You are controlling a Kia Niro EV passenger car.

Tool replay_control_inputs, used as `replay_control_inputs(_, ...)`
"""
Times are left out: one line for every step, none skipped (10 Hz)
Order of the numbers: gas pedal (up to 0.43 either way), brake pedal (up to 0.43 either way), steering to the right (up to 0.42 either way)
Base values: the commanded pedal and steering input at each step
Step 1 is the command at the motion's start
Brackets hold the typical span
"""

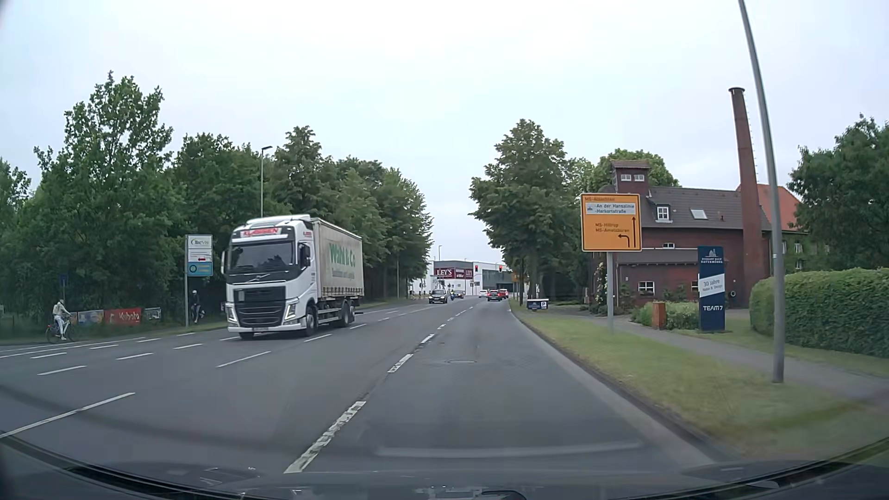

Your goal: Follow the waypoints while adhering to traffic rules and regulations

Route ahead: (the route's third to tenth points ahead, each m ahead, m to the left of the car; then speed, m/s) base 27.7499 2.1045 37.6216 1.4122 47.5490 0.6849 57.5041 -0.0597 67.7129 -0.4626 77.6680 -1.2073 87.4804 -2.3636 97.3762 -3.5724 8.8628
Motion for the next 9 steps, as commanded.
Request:
replay_control_inputs(0.11,0.0,0.003)
replay_control_inputs(0.11,0.0,0.006)
replay_control_inputs(0.11,0.0,0.013)
replay_control_inputs(0.11,0.0,0.019)
replay_control_inputs(0.118,0.0,0.026)
replay_control_inputs(0.118,0.0,0.027)
replay_control_inputs(0.118,0.0,0.026)
replay_control_inputs(0.118,0.0,0.023)
replay_control_inputs(0.118,0.0,0.019)
